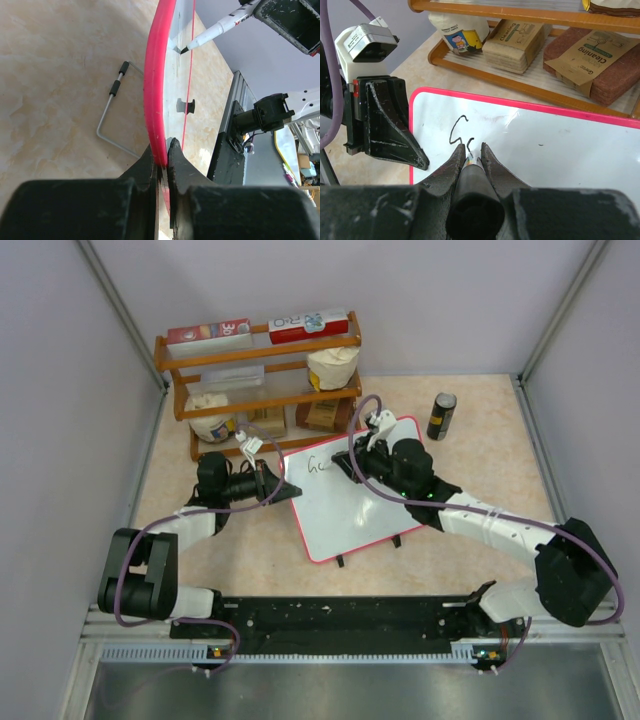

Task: Write a sentence on the whiteboard

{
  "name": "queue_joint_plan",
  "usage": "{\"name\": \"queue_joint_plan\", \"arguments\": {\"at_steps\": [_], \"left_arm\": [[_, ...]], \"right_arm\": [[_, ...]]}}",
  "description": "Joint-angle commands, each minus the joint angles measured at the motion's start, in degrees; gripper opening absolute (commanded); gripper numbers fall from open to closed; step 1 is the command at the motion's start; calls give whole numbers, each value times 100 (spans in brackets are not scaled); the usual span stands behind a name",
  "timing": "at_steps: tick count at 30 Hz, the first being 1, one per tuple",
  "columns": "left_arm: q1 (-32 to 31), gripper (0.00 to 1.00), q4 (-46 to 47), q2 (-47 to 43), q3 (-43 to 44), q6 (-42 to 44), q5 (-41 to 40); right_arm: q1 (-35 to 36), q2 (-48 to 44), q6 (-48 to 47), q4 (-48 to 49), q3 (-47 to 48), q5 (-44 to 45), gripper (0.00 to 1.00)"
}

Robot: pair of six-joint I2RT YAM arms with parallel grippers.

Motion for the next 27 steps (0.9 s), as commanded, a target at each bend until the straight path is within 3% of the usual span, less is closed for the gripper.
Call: {"name": "queue_joint_plan", "arguments": {"at_steps": [1,27], "left_arm": [[-170,0,-512,190,-306,1276,-90],[-179,0,-503,217,-289,1267,-55]], "right_arm": [[-100,7,-34,-53,237,326,0],[-100,34,247,8,431,-192,0]]}}
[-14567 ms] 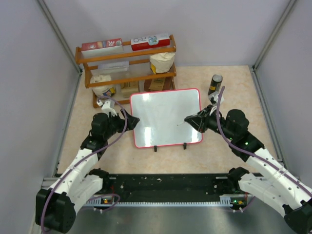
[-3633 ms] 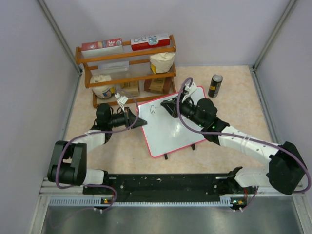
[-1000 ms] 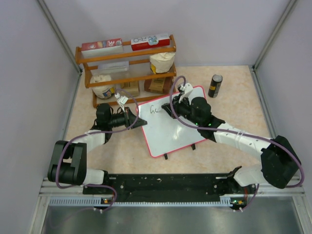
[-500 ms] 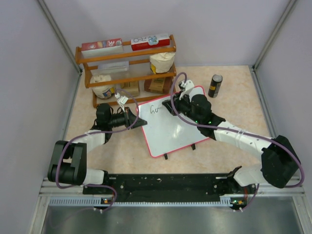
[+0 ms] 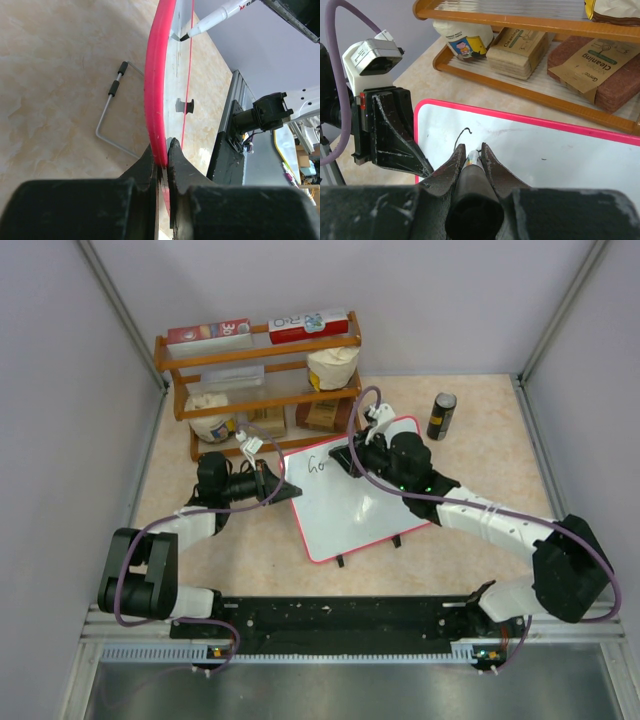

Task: Write a sentence on the whiteboard

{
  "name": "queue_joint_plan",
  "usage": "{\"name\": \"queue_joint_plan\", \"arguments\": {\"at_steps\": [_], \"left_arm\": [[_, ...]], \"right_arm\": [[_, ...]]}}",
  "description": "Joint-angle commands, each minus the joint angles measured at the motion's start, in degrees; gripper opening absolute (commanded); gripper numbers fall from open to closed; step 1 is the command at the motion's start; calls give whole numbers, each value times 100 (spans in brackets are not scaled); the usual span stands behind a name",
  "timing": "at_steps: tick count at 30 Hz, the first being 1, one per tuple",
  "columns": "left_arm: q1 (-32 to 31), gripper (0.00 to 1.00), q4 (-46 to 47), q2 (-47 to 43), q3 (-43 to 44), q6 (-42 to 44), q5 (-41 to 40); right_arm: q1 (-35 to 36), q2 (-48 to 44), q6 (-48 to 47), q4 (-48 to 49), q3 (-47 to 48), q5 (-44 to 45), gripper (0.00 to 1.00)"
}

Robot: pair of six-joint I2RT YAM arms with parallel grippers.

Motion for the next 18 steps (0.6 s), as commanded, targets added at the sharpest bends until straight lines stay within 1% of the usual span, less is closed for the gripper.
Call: {"name": "queue_joint_plan", "arguments": {"at_steps": [1,5,9,18], "left_arm": [[-179,0,-528,206,-289,1267,-79],[-179,0,-528,206,-297,1267,-88],[-179,0,-528,206,-297,1267,-96],[-179,0,-519,206,-298,1267,-88]], "right_arm": [[-51,-168,151,203,85,-70,0],[-95,-466,265,396,-81,-17,0],[-288,-722,450,626,-293,18,0],[-412,-529,415,450,-196,-43,0]]}}
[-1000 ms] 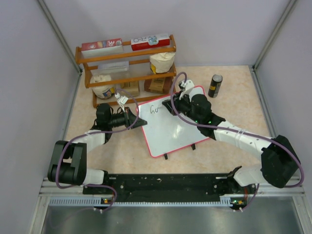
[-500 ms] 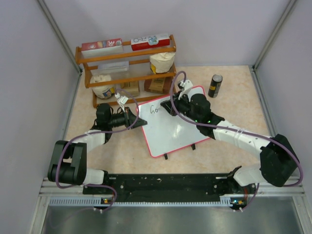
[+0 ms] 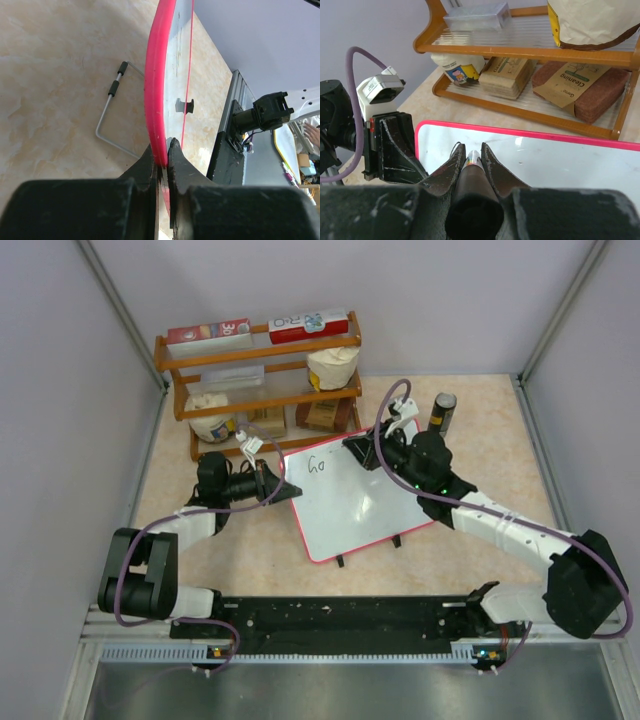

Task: Write a sentence on the whiteboard

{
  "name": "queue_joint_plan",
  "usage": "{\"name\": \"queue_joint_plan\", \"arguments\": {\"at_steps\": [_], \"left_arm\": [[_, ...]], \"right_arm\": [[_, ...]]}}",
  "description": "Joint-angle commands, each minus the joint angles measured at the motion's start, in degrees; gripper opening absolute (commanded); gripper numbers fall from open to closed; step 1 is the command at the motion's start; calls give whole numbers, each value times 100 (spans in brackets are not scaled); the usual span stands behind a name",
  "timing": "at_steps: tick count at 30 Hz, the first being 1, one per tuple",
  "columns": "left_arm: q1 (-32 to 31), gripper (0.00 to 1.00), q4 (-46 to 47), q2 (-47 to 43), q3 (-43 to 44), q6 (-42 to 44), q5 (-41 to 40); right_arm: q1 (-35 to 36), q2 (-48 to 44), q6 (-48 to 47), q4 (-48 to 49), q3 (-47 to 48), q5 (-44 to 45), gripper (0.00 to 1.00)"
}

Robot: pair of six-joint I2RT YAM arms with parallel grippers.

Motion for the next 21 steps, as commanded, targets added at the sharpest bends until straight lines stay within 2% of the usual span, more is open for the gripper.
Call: {"name": "queue_joint_plan", "arguments": {"at_steps": [1,21], "left_arm": [[-179,0,-527,197,-298,1267,-105],[-179,0,-527,232,-289,1258,-88]], "right_arm": [[-40,59,89,174,114,-87,0],[-49,481,133,86,202,-254,0]]}}
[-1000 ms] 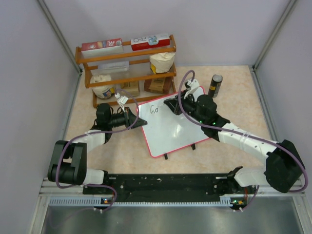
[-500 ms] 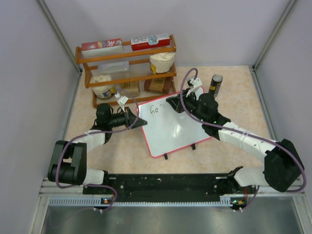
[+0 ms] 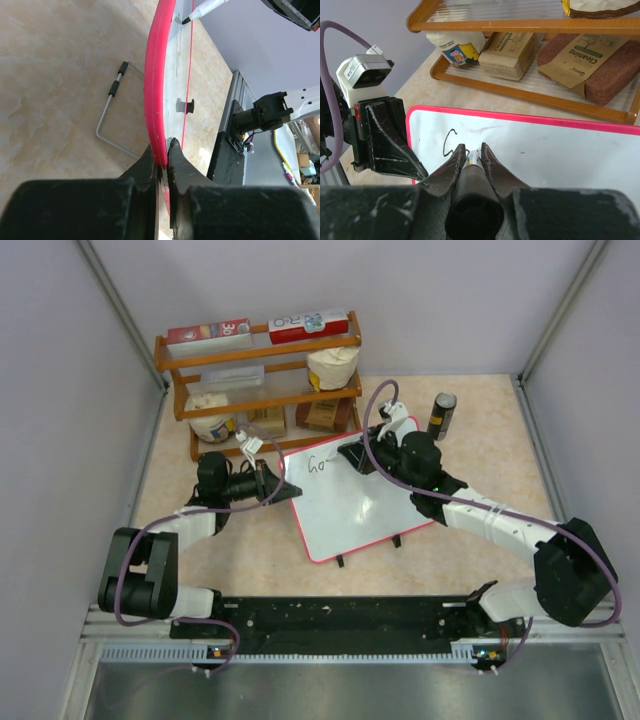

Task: Write a sentence on the whiteboard

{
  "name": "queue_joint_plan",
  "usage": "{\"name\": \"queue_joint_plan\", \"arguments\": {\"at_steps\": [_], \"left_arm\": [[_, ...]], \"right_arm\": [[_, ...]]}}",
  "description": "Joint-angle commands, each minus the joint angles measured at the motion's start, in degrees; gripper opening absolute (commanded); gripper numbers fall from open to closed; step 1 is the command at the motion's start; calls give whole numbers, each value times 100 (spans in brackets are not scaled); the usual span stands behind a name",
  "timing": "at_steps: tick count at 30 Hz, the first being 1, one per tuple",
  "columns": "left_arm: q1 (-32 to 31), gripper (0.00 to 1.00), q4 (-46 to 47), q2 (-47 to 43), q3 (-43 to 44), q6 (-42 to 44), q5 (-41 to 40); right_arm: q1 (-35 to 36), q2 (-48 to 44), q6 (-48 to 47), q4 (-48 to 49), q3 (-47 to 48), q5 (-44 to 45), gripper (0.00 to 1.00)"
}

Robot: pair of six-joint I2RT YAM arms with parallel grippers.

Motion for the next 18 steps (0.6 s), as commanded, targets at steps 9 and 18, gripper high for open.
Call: {"name": "queue_joint_plan", "arguments": {"at_steps": [9,18], "left_arm": [[-179,0,-541,219,-297,1260,-92],[-179,0,-541,219,-289,1260,-92]], "right_arm": [[-38,-41,-79,-89,86,-137,0],[-38,-76,-123,-177,-63,-154,0]]}}
